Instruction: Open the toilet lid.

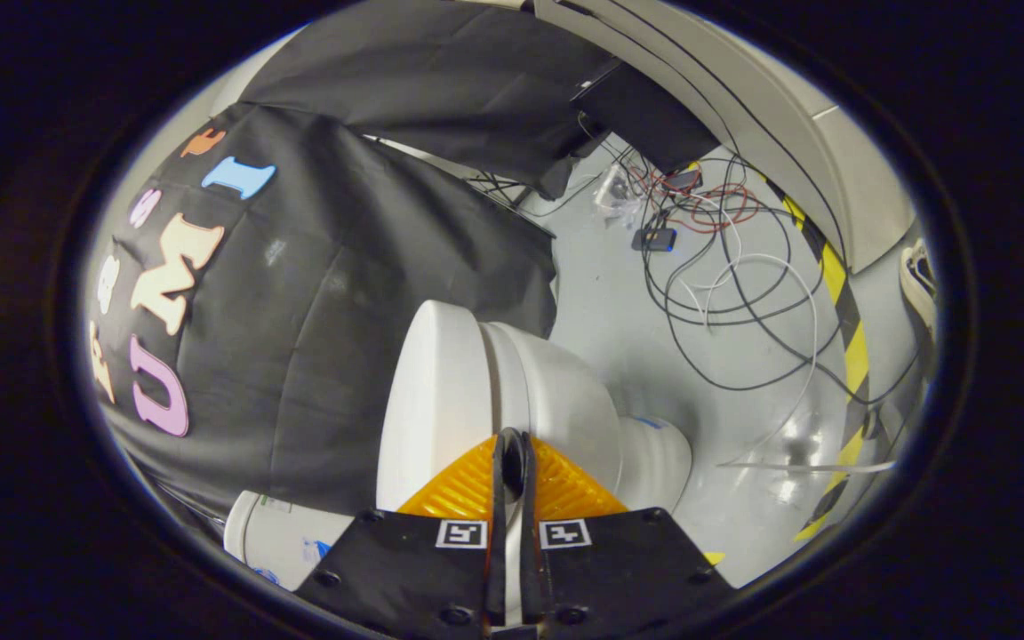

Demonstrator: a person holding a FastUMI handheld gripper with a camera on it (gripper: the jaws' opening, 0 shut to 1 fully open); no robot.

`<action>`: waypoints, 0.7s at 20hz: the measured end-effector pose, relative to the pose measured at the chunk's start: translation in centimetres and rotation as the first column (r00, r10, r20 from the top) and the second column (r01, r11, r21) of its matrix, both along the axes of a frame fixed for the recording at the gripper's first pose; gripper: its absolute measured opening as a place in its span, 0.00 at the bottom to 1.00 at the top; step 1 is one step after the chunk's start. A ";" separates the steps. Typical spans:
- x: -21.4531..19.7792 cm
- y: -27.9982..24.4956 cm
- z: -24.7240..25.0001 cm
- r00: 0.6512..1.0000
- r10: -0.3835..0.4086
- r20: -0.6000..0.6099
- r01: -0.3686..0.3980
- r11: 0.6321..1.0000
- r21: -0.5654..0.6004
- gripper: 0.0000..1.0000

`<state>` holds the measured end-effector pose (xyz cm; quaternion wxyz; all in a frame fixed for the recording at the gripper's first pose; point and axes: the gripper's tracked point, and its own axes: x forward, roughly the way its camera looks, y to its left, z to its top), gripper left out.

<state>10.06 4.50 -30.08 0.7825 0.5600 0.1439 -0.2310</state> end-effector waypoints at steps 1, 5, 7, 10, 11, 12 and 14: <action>0.1 0.0 0.3 1.000 -0.003 0.002 0.003 1.000 -0.009 0.07; 0.1 0.2 4.1 0.998 -0.012 0.063 0.016 0.998 -0.067 0.01; 0.2 0.6 6.3 0.996 0.007 0.083 0.003 0.993 -0.120 0.01; 0.4 1.4 9.8 0.994 0.039 0.100 -0.017 0.977 -0.210 0.01; 0.5 1.8 11.2 0.993 0.054 0.109 -0.026 0.969 -0.244 0.01; 0.7 2.3 12.5 0.991 0.074 0.115 -0.039 0.959 -0.279 0.01; 0.9 3.5 14.7 0.986 0.117 0.117 -0.069 0.932 -0.355 0.01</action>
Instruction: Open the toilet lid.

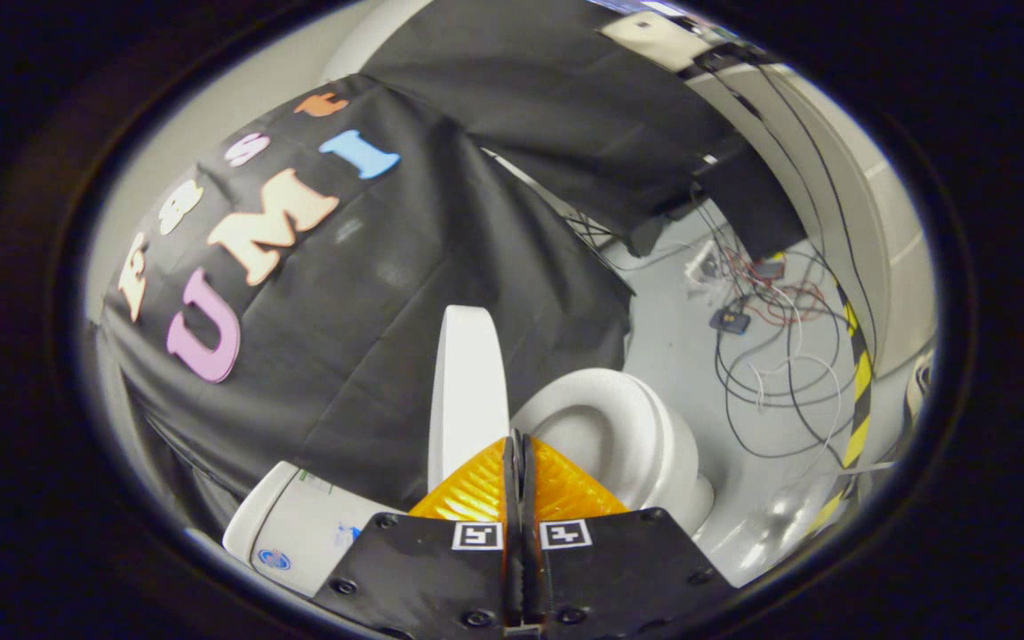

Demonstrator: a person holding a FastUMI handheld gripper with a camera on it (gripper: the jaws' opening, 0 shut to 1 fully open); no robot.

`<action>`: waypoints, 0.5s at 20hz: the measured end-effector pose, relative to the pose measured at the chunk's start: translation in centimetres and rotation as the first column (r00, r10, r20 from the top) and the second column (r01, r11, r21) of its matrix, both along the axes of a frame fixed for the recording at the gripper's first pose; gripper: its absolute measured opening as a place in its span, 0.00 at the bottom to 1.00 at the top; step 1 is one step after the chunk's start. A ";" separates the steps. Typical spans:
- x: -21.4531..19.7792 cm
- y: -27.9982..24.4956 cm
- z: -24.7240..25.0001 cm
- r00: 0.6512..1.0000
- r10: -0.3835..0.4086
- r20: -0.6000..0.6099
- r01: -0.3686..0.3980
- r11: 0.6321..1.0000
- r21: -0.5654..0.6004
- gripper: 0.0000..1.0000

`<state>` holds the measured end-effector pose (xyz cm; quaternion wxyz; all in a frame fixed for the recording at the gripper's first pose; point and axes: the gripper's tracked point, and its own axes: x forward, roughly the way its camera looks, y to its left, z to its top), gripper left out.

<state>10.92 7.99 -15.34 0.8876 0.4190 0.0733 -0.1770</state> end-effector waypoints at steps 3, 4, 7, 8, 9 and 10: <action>0.2 1.5 2.7 0.999 0.045 -0.019 -0.047 0.987 -0.154 0.01; 0.2 1.9 3.2 0.998 0.054 -0.027 -0.058 0.980 -0.190 0.01; 0.4 2.8 4.5 0.997 0.062 -0.047 -0.072 0.958 -0.276 0.01; 0.4 3.0 4.9 0.996 0.060 -0.062 -0.076 0.949 -0.305 0.01; 0.4 3.4 5.3 0.996 0.058 -0.071 -0.079 0.940 -0.331 0.01; 0.5 3.9 6.1 0.995 0.061 -0.074 -0.084 0.931 -0.356 0.01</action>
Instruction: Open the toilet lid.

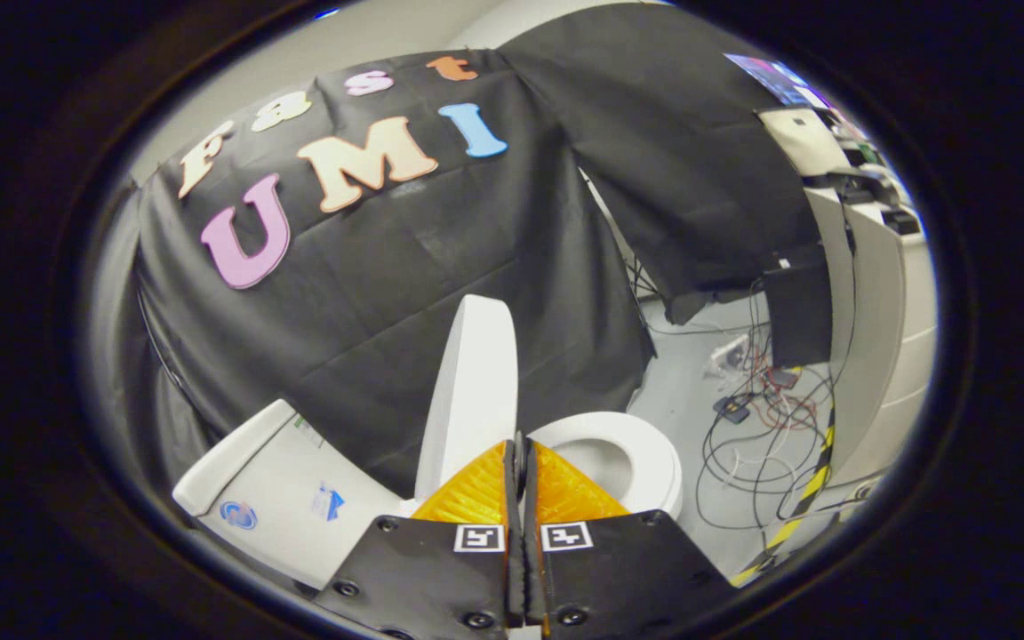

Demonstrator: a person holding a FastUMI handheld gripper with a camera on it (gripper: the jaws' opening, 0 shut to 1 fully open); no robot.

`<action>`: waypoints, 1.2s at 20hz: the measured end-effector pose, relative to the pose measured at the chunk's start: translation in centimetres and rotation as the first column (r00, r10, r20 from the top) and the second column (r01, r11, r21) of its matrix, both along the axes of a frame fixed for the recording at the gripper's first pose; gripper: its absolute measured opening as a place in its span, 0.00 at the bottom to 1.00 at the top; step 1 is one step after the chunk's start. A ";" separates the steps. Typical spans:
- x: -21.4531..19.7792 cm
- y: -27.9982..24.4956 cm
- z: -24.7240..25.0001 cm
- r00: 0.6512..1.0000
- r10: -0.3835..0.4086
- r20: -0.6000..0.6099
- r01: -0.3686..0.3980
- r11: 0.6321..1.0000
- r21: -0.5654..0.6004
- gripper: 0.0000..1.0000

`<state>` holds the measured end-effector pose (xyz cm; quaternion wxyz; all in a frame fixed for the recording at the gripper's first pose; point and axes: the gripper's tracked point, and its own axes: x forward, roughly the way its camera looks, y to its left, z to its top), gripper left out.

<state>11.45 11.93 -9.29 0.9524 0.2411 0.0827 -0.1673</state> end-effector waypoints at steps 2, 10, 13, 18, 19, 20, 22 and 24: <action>0.3 1.4 1.5 1.000 0.021 0.001 -0.021 0.997 -0.076 0.01; 1.7 8.2 6.6 0.992 0.126 0.007 -0.120 0.959 -0.257 0.01; 2.2 11.9 8.5 0.971 0.239 0.024 -0.216 0.913 -0.347 0.01; 3.2 18.9 10.2 0.895 0.433 0.105 -0.368 0.851 -0.375 0.07; 3.1 19.9 10.1 0.883 0.456 0.109 -0.388 0.841 -0.376 0.07; 2.9 20.5 10.1 0.875 0.468 0.121 -0.398 0.839 -0.371 0.07; 3.2 21.6 10.2 0.858 0.496 0.132 -0.422 0.829 -0.367 0.07; 3.4 23.0 10.4 0.835 0.538 0.113 -0.458 0.794 -0.400 0.07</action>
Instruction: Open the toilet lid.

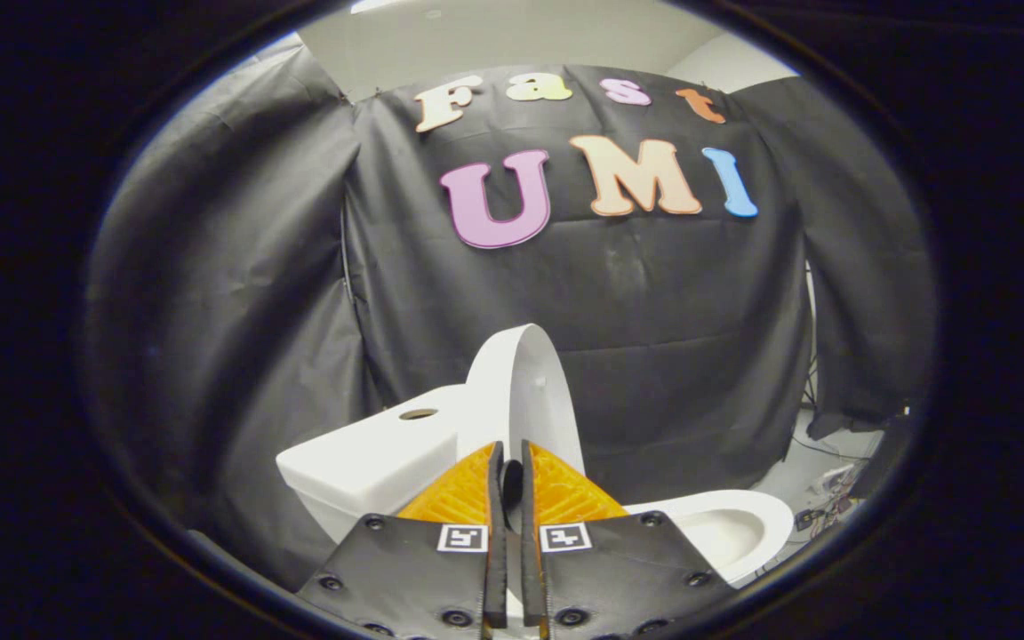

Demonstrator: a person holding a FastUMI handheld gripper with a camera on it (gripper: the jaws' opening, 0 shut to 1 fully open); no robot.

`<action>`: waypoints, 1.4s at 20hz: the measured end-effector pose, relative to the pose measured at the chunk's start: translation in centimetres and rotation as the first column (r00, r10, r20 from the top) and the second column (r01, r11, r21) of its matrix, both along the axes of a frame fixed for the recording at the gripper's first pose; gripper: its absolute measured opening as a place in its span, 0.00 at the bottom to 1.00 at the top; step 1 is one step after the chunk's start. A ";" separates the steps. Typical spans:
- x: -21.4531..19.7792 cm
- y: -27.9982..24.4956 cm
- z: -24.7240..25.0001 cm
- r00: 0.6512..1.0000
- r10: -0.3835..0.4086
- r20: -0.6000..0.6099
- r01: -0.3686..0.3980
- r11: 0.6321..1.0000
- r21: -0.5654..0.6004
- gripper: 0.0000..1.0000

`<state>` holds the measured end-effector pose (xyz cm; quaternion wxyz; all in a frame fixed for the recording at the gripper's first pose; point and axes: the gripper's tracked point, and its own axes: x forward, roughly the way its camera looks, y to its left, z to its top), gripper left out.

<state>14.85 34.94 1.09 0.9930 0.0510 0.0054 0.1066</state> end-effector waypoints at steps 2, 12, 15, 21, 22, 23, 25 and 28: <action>0.3 1.5 0.1 0.999 0.052 -0.007 -0.053 0.998 -0.035 0.07; 0.0 3.4 -0.6 0.990 0.141 -0.019 -0.141 0.990 -0.025 0.26; -0.1 3.6 -0.5 0.988 0.154 -0.028 -0.154 0.988 -0.007 0.41; -0.9 1.9 2.8 0.991 0.113 0.076 -0.116 0.992 0.049 0.52; -1.0 1.2 3.2 0.991 0.100 0.085 -0.104 0.993 0.051 0.54; -1.0 0.3 3.6 0.993 0.082 0.085 -0.086 0.995 0.046 0.55; -0.9 -2.0 4.1 0.995 0.048 0.088 -0.051 0.998 0.036 0.58; -0.7 -5.1 5.4 0.993 -0.002 0.121 -0.004 0.999 0.045 0.62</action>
